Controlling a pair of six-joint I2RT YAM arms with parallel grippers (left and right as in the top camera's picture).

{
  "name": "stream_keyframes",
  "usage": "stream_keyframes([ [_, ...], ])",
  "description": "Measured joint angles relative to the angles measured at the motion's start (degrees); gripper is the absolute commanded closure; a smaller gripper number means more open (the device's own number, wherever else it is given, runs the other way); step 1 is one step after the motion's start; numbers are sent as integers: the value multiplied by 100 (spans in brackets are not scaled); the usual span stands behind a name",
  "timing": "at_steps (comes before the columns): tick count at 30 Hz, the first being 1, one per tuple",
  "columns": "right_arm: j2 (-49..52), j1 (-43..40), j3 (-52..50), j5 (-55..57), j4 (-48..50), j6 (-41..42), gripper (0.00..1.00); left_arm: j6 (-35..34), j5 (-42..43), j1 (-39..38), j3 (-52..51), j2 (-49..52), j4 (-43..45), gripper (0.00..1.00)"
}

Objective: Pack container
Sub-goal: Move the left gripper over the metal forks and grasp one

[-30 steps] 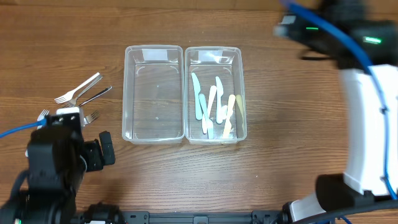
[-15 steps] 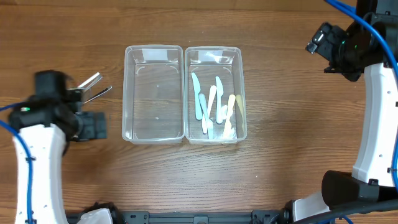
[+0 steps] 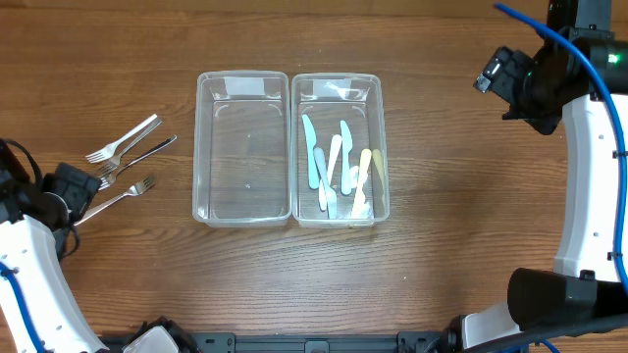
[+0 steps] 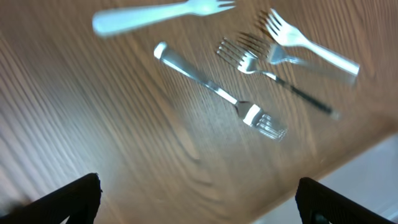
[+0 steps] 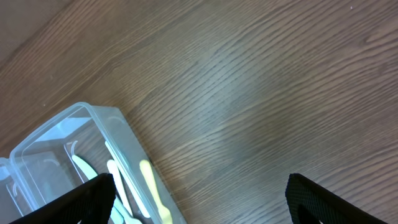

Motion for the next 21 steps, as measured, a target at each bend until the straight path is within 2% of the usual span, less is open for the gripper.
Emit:
stream_keyframes([
  [6,0,0,0,0,39,0,10,-2282,238,0,-354,177,212,0],
  [9,0,0,0,-2,37,0,10,-3112,291,-22,-450,289,243,0],
  [14,0,0,0,-26,44,0,10,-3871,289,-238,-466,573,511,0],
  [21,0,0,0,-42,44,0,10,-4417,289,-459,-470,1578,767,0],
])
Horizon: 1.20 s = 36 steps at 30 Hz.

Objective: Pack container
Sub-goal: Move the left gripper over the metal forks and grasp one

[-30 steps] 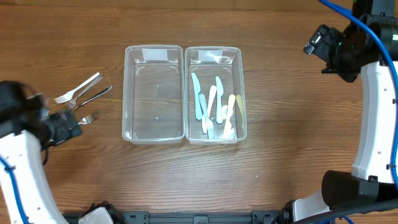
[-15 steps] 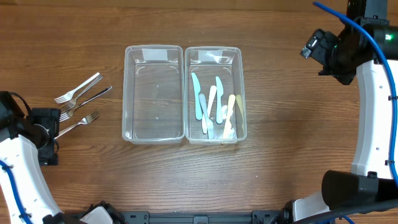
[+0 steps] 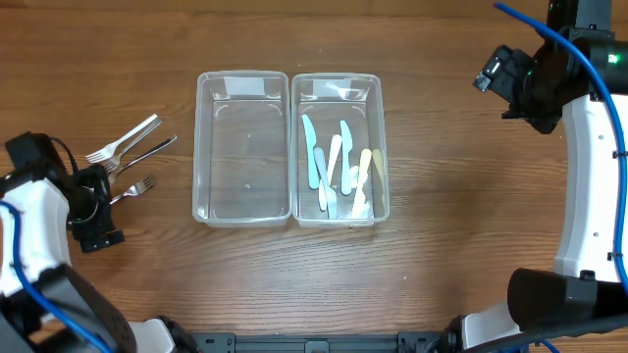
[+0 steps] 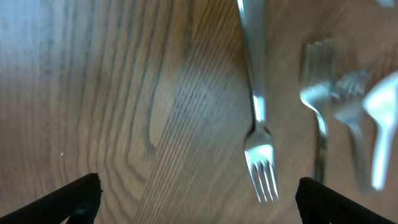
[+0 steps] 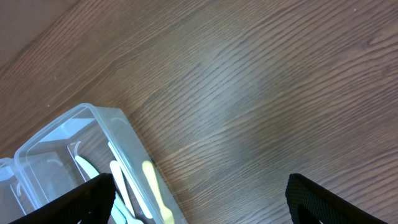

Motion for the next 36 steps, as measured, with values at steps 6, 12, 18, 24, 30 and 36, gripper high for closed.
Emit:
stream_keyframes([
  [6,0,0,0,-2,2,0,10,-258,9,-76,0,721,374,0],
  [12,0,0,0,-2,2,0,10,-584,0,-175,0,1084,892,0],
  [18,0,0,0,-2,9,2,10,-754,-20,-306,0,1226,1213,0],
  [24,0,0,0,-2,39,-2,11,-944,-42,-382,0,1375,1209,0],
  [30,0,0,0,0,44,2,10,-1073,-20,-402,74,1478,1117,0],
  [36,0,0,0,0,39,0,10,-1095,-17,-402,201,1611,999,16],
])
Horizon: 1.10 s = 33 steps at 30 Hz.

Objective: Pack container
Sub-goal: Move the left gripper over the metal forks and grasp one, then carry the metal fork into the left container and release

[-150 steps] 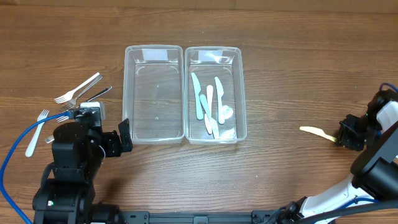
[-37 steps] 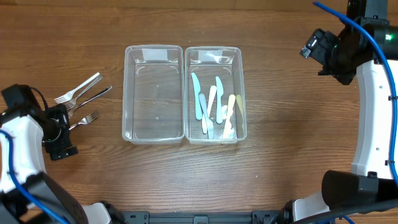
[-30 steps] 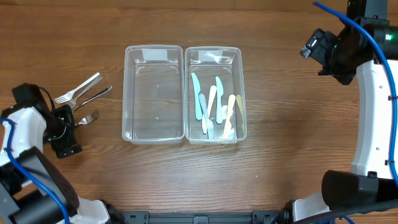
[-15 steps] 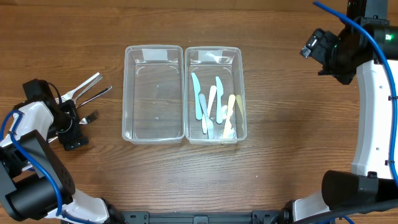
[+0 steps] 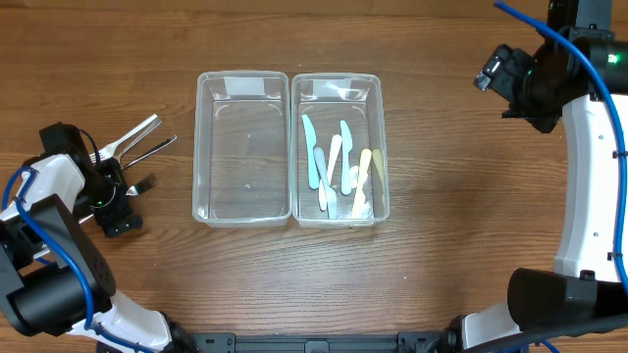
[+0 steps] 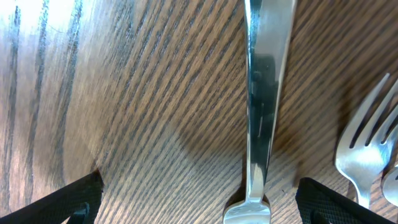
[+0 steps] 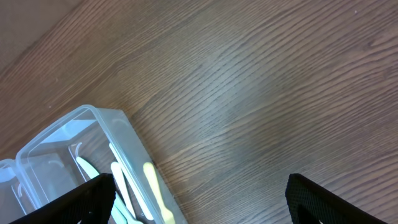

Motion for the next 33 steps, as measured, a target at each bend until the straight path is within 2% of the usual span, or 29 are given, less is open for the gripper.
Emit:
stream_keyframes([
  [2,0,0,0,-2,2,-2,10,-59,0,2,0,15,-46,31],
  [4,0,0,0,0,0,0,10,-74,15,0,-2,24,-105,39],
  [7,0,0,0,-2,-2,0,10,-31,63,0,-9,26,-120,45],
  [9,0,0,0,-2,-2,2,10,-31,81,0,-9,26,-122,62],
  [14,0,0,0,-66,-4,2,10,66,160,-9,-9,26,-101,81],
  [18,0,0,0,-92,-4,2,10,94,177,-9,-9,26,-76,82],
  [23,0,0,0,-96,-2,2,10,184,192,-9,-9,28,-50,95],
  [33,0,0,0,-105,4,-2,10,710,210,-9,-7,31,-22,96],
])
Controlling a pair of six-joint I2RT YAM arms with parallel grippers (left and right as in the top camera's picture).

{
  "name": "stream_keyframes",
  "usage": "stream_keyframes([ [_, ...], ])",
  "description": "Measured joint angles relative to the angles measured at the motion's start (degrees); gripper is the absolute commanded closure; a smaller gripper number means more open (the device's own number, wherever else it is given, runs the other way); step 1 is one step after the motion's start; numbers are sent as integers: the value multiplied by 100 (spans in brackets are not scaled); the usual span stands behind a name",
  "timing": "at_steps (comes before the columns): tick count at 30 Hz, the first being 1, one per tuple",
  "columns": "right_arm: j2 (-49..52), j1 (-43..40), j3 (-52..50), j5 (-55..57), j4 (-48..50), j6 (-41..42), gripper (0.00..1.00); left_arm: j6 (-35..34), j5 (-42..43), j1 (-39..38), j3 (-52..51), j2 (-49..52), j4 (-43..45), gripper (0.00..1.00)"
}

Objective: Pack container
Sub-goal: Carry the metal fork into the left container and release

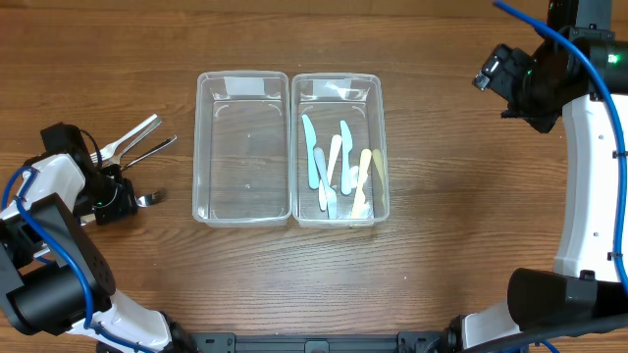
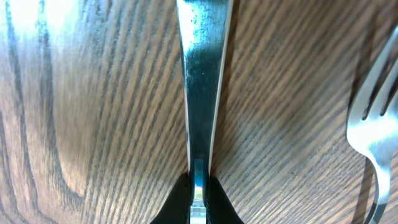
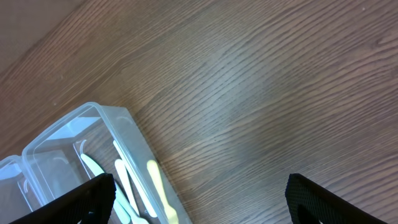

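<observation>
My left gripper (image 1: 113, 201) is down on the table at the left, shut on the handle of a metal fork (image 2: 202, 81); the fork's tines (image 1: 147, 199) stick out towards the containers. In the left wrist view the black fingertips (image 2: 180, 202) pinch the handle from both sides. Other metal forks (image 1: 132, 142) lie just beyond it. The left clear container (image 1: 199, 162) has nothing in it. The right clear container (image 1: 382, 167) holds several pastel plastic knives (image 1: 334, 162). My right gripper (image 3: 199, 205) is open, high at the far right, with nothing between its fingers.
The two containers stand side by side mid-table, touching. In the right wrist view a corner of the knife container (image 3: 124, 134) shows at the lower left, over bare wood. Another fork's tines (image 2: 373, 124) lie right of the held handle.
My left gripper was open astride the fork's handle; now it is shut on that handle. The fork's tines have shifted a little nearer the front edge. The right arm has not moved.
My left gripper was open, off to the near left of the forks. Then it was over the nearest fork, then low and open astride its handle. Now it pinches the handle. The right gripper stayed open at the far right throughout.
</observation>
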Motion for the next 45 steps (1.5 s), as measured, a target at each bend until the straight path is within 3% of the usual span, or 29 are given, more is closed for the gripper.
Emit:
stream_keyframes([
  [12,0,0,0,0,0,-2,10,1480,-188,0,310,2,-695,96],
  [16,0,0,0,0,2,0,10,2184,-264,-26,645,-369,-1064,96],
  [19,0,0,0,-2,2,-2,10,2765,-328,-249,1274,-1244,-1526,96],
  [24,0,0,0,0,4,0,10,3814,-321,-1143,2293,-2317,-1954,96],
  [29,0,0,0,0,2,0,10,5093,-461,-2765,2964,-2658,-1952,96],
  [32,0,0,0,-2,2,-2,9,5871,-675,-3814,2994,-2577,-1851,96],
  [36,0,0,0,0,-4,-2,9,6384,-861,-4673,2999,-2157,-1766,96],
  [40,0,0,0,-2,-26,0,9,6570,-997,-5060,3001,-1394,-1784,96],
  [45,0,0,0,-2,-68,0,9,6544,-1113,-5010,3001,-269,-1781,96],
])
